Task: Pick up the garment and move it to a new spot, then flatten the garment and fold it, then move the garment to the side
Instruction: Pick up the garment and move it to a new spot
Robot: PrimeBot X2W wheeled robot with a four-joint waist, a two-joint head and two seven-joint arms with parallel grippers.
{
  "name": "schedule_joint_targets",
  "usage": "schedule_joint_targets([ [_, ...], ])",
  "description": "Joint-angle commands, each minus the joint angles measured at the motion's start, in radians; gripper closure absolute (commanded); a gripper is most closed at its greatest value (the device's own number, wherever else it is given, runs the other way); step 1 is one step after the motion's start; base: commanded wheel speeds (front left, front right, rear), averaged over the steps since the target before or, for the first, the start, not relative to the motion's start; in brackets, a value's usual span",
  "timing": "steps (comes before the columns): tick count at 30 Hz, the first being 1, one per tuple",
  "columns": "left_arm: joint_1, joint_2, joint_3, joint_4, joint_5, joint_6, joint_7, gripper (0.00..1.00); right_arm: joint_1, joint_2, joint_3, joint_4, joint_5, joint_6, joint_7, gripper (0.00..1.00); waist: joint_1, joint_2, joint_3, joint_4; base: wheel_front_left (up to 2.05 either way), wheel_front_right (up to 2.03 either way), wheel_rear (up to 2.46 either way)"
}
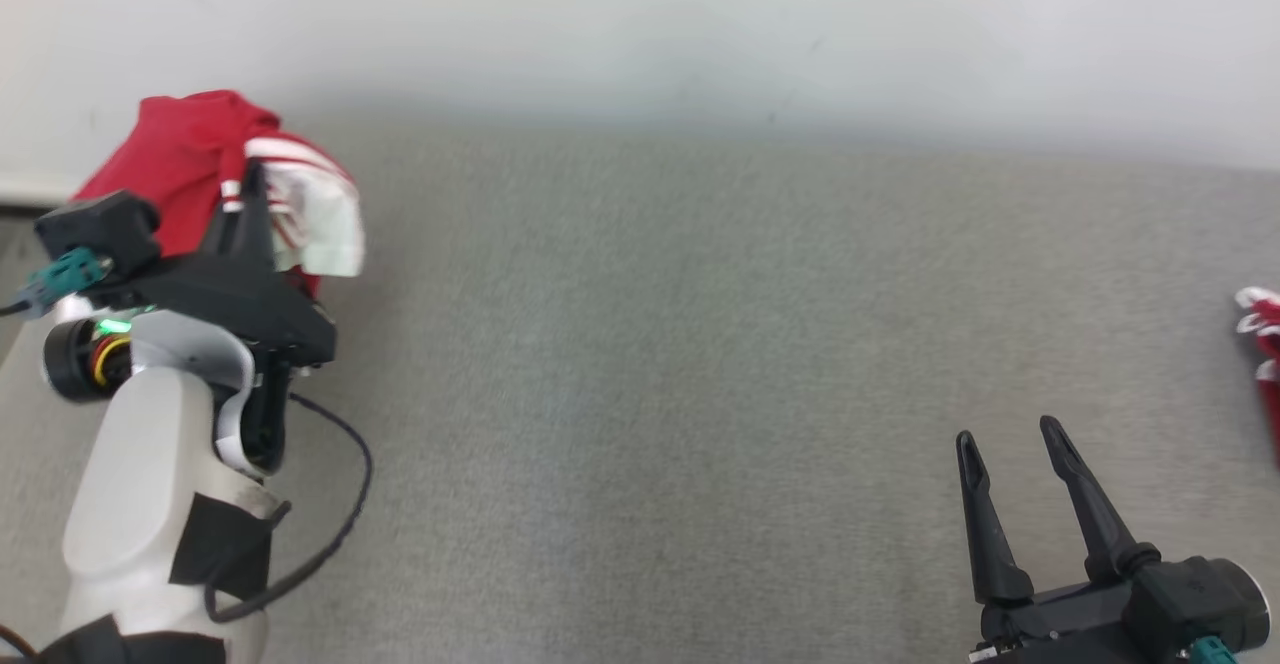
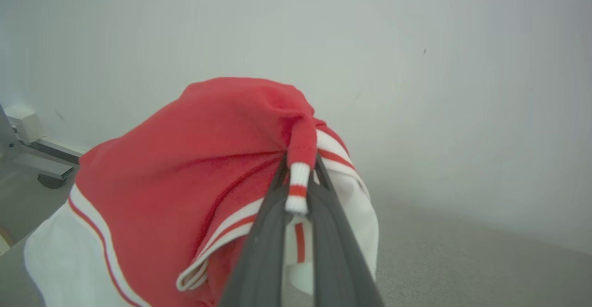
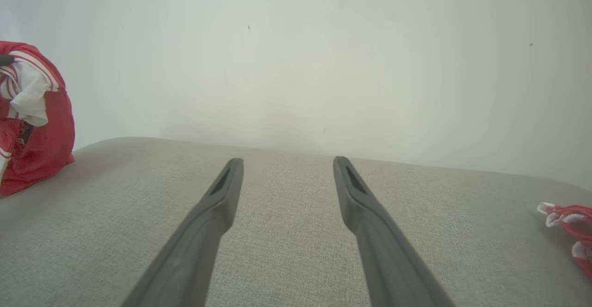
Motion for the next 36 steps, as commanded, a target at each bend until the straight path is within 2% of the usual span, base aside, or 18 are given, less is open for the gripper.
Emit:
schedule_joint_targets([
  [1,0.026,-0.007,-0.017,-0.057,-0.007,-0.004,0.029,1.0,0.018,0.008,-0.002,0.001,0.008,-0.002,-0.001,0.0,0.0002,0.0001,-0.098,-0.071,0.0,0.0,0.0],
  [8,0.09,-0.028,-0.089,-0.329,-0.034,-0.004,0.168,1.0,0.027,0.03,-0.009,-0.002,0.008,-0.002,-0.001,0.0,0.0002,0.0001,-0.137,-0.156,0.0,0.0,0.0],
  [12,0.114,-0.046,-0.112,-0.468,-0.051,0.01,0.237,1.0,0.015,0.038,-0.013,-0.002,0.009,-0.002,-0.001,0.0,0.0002,0.0001,-0.144,-0.209,0.0,0.0,0.0],
  [18,0.138,-0.065,-0.151,-0.595,-0.069,0.028,0.306,1.0,-0.002,0.042,-0.01,-0.005,0.011,-0.002,-0.001,0.0,0.0002,0.0001,-0.141,-0.289,0.0,0.0,0.0],
  [26,0.168,-0.074,-0.19,-0.638,-0.077,0.052,0.356,1.0,-0.012,0.045,-0.01,-0.007,0.016,-0.002,-0.001,0.0,0.0002,0.0001,-0.119,-0.376,0.0,0.0,0.0],
  [36,0.225,-0.076,-0.246,-0.552,-0.068,0.054,0.375,1.0,-0.028,0.058,-0.004,-0.015,0.022,-0.003,-0.001,0.0,0.0002,0.0001,-0.035,-0.464,0.0,0.0,0.0],
])
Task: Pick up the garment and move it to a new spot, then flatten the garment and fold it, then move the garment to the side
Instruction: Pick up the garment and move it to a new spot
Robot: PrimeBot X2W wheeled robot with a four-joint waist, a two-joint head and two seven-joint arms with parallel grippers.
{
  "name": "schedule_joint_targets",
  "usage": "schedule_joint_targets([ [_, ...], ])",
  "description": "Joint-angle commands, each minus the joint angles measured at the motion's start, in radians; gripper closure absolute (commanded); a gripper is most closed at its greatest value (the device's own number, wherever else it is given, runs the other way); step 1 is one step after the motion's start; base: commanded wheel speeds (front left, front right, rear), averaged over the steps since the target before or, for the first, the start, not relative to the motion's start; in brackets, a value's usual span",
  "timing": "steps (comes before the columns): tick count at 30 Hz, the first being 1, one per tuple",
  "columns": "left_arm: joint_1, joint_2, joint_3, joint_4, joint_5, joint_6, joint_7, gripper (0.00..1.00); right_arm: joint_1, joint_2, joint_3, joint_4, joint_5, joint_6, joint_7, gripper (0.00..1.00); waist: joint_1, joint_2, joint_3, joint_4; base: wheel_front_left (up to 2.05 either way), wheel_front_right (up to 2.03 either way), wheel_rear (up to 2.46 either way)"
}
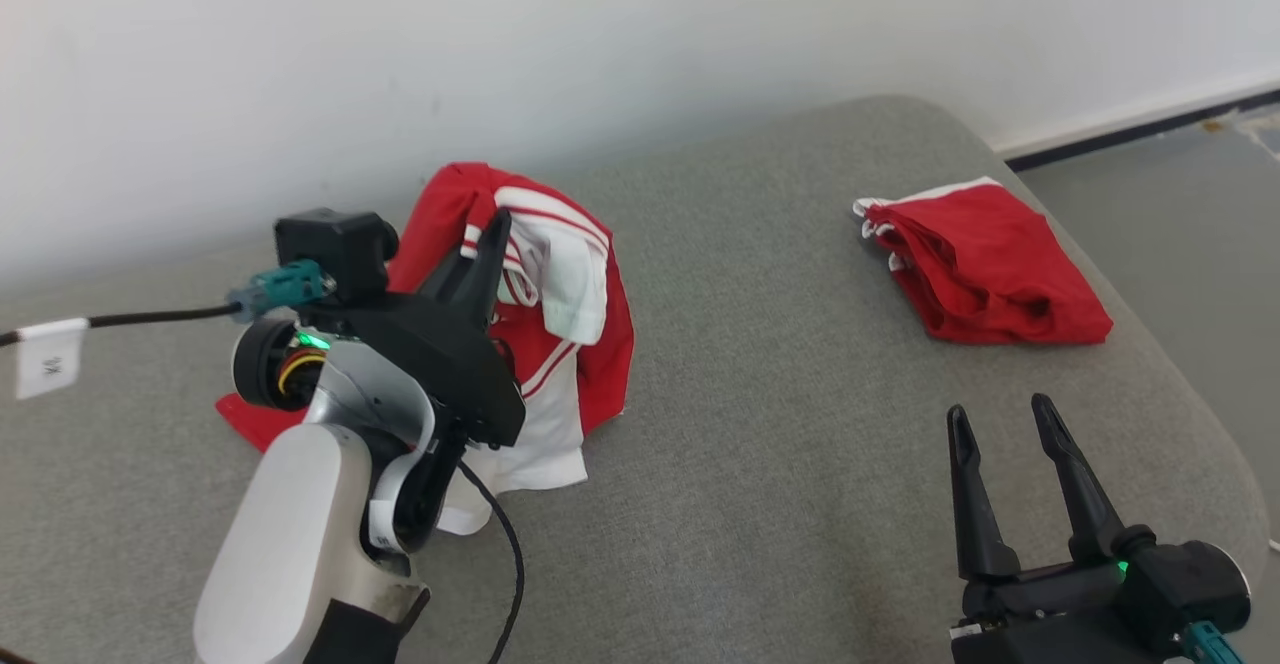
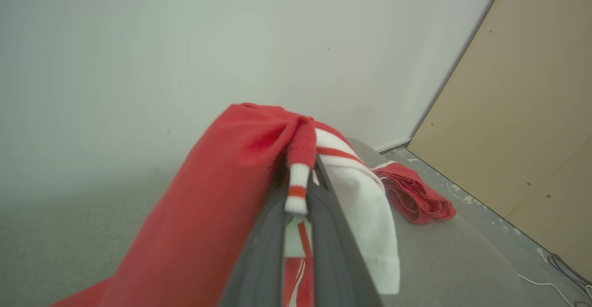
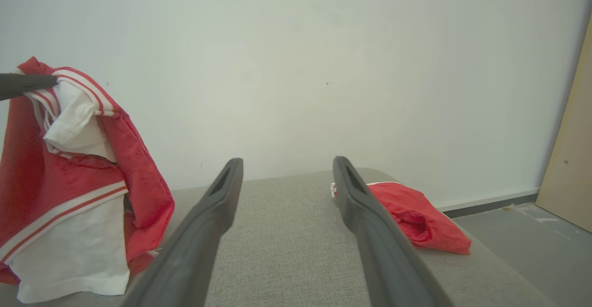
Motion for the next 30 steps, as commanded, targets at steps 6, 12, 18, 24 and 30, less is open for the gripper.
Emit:
schedule_joint_targets([
  [6,-0.019,0.0,-0.035,0.137,0.055,0.0,-0.072,1.0,-0.04,0.016,0.011,-0.01,0.013,-0.003,-0.001,0.0,0.0,0.0,0.116,-0.067,0.0,0.0,0.0],
  [12,-0.098,-0.008,-0.056,0.346,0.081,-0.016,-0.219,0.94,-0.057,0.026,0.011,-0.006,0.01,-0.003,-0.001,0.0,0.0,0.0,0.174,-0.086,0.0,0.0,0.0],
  [18,-0.122,-0.016,-0.083,0.444,0.091,-0.022,-0.37,0.0,-0.035,0.027,0.006,-0.001,-0.001,-0.003,-0.001,0.0,0.0,0.0,0.147,-0.064,0.0,0.0,0.0],
  [24,-0.055,-0.022,-0.122,0.446,0.096,-0.009,-0.492,0.0,-0.007,0.013,0.023,0.003,-0.003,-0.003,-0.001,0.0,0.0,0.0,0.079,0.007,0.0,0.0,0.0],
  [30,0.081,-0.025,-0.134,0.393,0.085,0.033,-0.55,0.0,0.03,0.007,0.035,0.01,0.003,-0.003,-0.001,0.0,0.0,0.0,0.004,0.105,0.0,0.0,0.0],
])
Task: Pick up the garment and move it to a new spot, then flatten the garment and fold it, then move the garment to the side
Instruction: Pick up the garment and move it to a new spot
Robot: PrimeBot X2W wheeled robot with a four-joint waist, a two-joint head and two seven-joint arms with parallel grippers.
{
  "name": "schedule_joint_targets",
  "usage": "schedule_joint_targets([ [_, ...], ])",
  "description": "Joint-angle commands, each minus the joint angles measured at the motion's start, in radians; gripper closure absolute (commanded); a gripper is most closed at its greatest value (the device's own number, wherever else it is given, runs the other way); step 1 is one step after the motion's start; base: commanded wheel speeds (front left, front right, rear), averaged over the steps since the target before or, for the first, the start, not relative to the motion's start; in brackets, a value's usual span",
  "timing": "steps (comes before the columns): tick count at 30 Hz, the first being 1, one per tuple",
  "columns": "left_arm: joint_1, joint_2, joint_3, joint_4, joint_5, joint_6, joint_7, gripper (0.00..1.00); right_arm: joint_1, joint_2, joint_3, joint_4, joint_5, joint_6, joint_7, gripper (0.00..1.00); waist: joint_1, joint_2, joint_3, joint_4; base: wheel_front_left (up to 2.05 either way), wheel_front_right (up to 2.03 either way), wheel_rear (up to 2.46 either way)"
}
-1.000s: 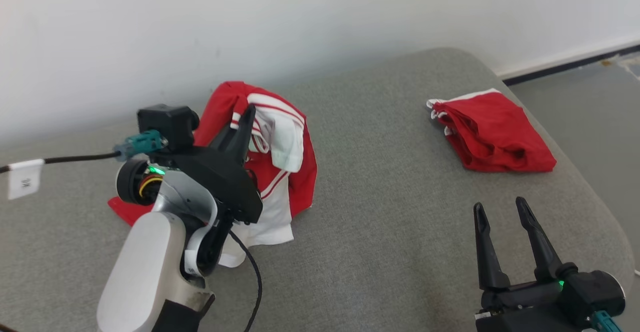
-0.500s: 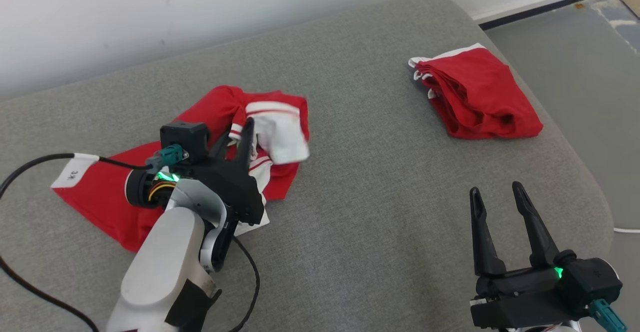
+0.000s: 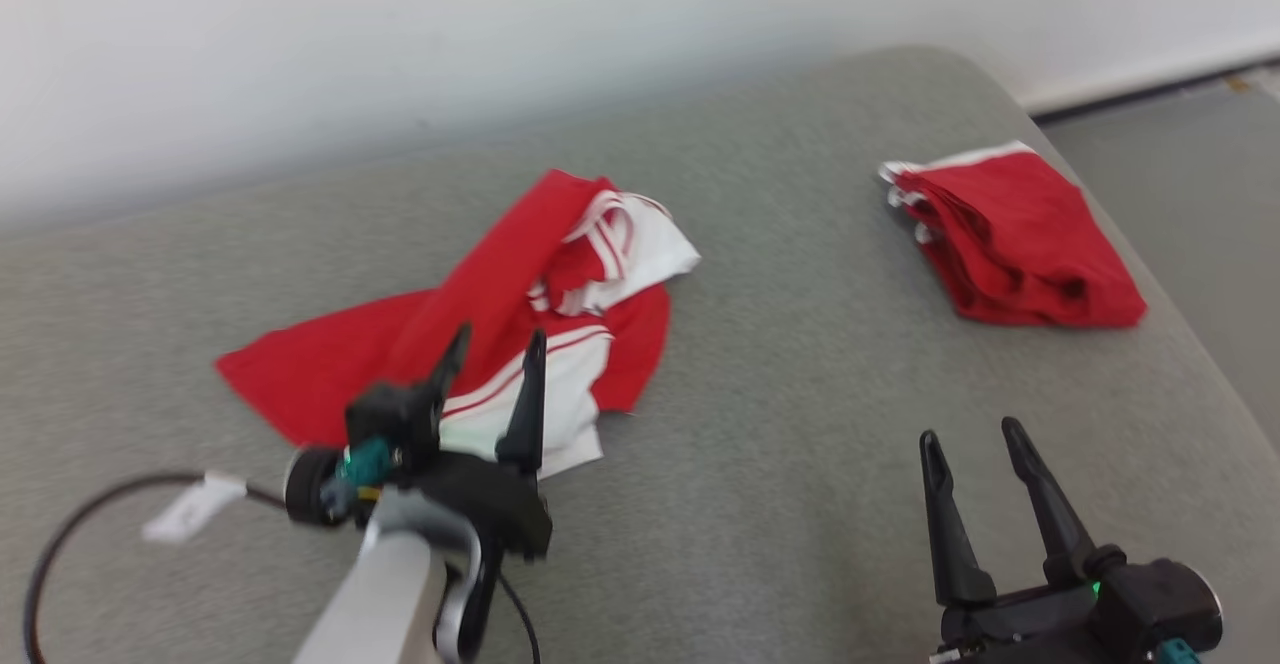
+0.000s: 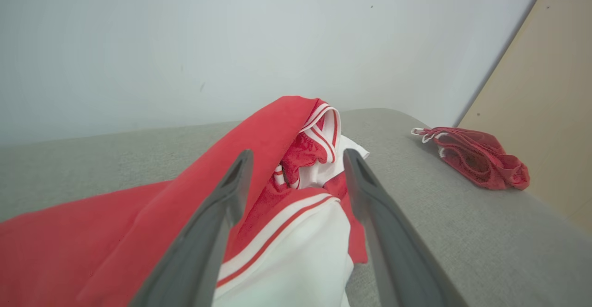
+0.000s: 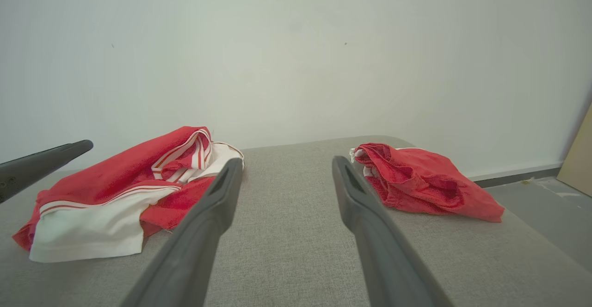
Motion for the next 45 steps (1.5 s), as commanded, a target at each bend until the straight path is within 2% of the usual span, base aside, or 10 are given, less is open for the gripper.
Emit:
schedule_joint_targets([
  [1,0.051,-0.002,0.001,-0.018,-0.003,0.007,-0.013,0.0,0.018,-0.006,0.0,0.002,0.005,-0.003,-0.001,0.0,-0.0001,-0.0001,-0.094,0.108,0.0,0.0,0.0],
  [11,0.258,0.035,0.033,-0.186,0.032,0.063,-0.032,0.0,0.039,-0.005,0.016,0.004,0.012,-0.003,-0.001,0.0,-0.0001,-0.0001,-0.145,0.226,0.0,0.0,0.0],
  [18,0.395,0.053,0.079,-0.355,0.091,0.089,-0.031,0.0,0.053,-0.004,0.009,0.006,0.012,-0.003,-0.001,0.0,-0.0001,-0.0001,-0.184,0.27,0.0,0.0,0.0],
  [26,0.528,0.038,0.163,-0.509,0.146,0.109,-0.031,0.0,0.077,0.0,-0.009,-0.007,0.012,-0.003,-0.001,0.0,-0.0001,-0.0001,-0.213,0.279,0.0,0.0,0.0],
  [33,0.638,0.017,0.226,-0.611,0.222,0.097,-0.031,0.0,0.124,0.005,-0.028,-0.019,-0.002,-0.003,-0.001,0.0,-0.0001,-0.0001,-0.231,0.274,0.0,0.0,0.0],
  [39,0.695,0.009,0.245,-0.624,0.302,0.093,-0.031,0.0,0.149,0.008,-0.028,-0.017,-0.013,-0.003,-0.001,0.0,-0.0001,-0.0001,-0.238,0.266,0.0,0.0,0.0],
  [45,0.714,0.003,0.25,-0.617,0.334,0.088,-0.031,0.0,0.152,0.01,-0.03,-0.013,-0.019,-0.003,-0.001,0.0,-0.0001,-0.0001,-0.241,0.261,0.0,0.0,0.0],
])
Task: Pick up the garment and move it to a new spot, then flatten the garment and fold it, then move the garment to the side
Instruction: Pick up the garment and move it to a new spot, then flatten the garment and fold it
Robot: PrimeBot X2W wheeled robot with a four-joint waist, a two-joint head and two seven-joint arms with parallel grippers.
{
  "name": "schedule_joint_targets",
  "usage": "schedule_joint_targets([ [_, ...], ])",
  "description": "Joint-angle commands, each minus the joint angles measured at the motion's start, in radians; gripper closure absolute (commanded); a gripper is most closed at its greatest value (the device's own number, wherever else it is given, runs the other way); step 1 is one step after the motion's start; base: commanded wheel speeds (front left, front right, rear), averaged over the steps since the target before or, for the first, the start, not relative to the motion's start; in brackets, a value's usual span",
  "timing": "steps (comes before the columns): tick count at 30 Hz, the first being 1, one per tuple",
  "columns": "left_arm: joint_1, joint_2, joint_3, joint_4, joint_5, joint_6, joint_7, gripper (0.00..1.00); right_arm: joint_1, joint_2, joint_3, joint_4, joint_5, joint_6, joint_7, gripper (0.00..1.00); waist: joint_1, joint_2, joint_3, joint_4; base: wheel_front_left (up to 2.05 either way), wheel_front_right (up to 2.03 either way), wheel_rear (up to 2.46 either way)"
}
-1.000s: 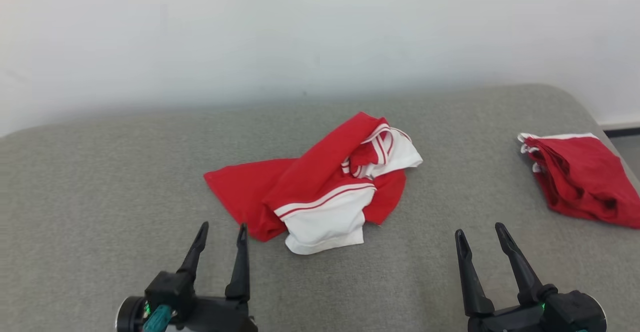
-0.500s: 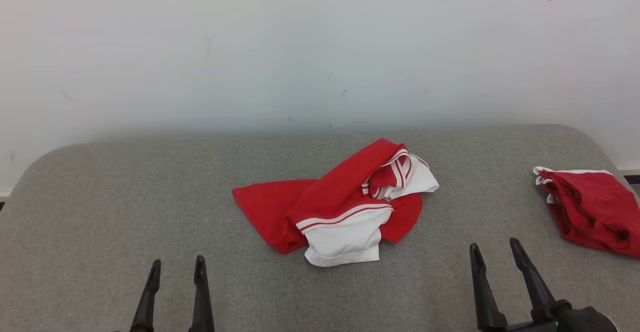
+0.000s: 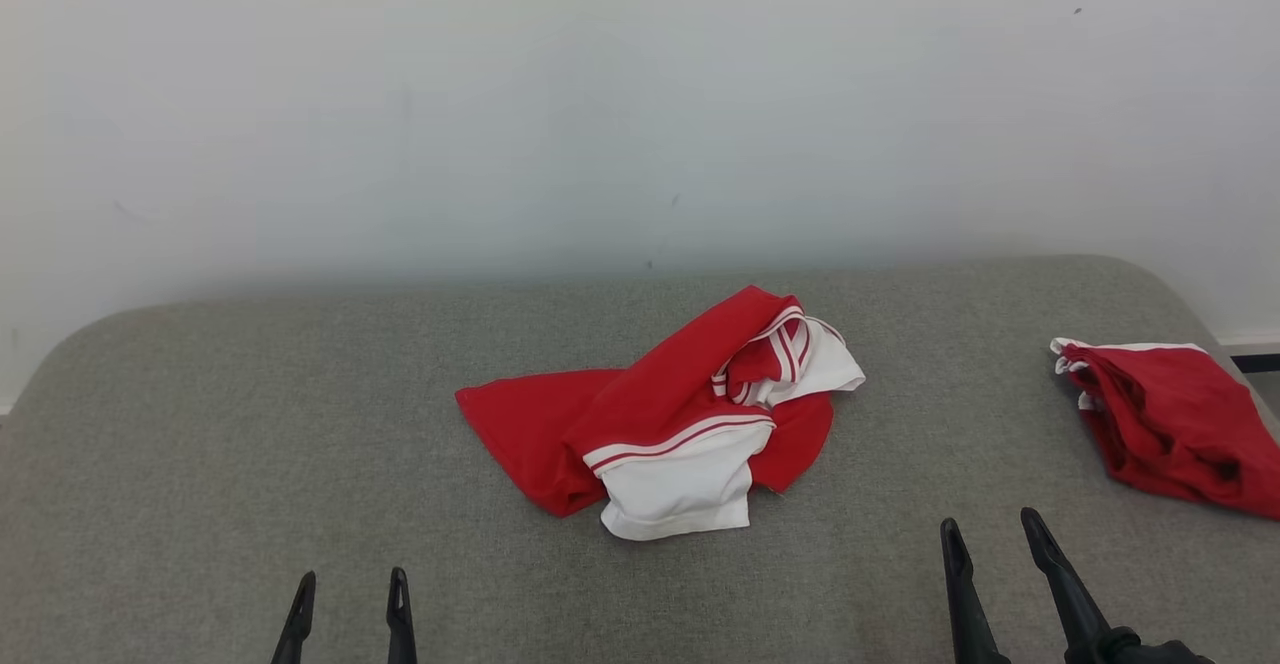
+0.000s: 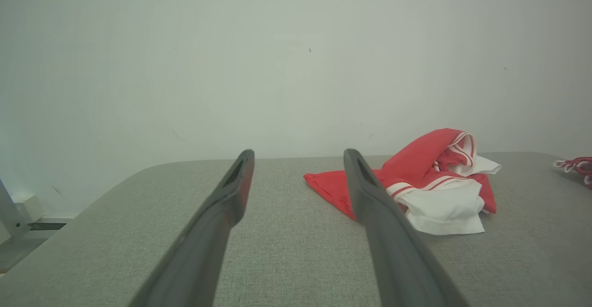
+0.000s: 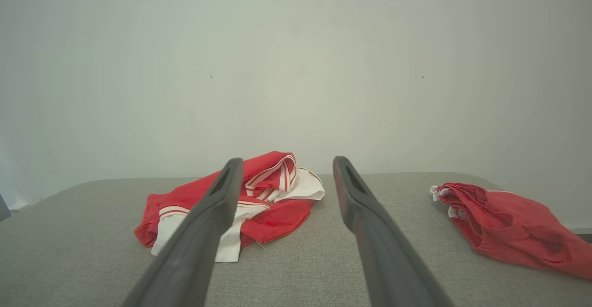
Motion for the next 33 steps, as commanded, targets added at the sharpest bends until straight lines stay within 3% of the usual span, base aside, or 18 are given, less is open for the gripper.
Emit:
schedule_joint_targets([
  [1,0.016,-0.004,0.002,0.002,0.013,-0.006,-0.003,0.0,0.007,0.003,-0.002,0.001,-0.007,-0.003,-0.001,0.0,0.0001,0.0,-0.001,0.0,0.0,0.0,0.0],
  [33,0.013,-0.012,-0.003,0.019,0.03,-0.005,-0.003,0.0,0.02,0.001,-0.01,0.0,0.003,-0.003,-0.001,0.0,0.0001,0.0,-0.012,0.008,0.0,0.0,0.0],
])
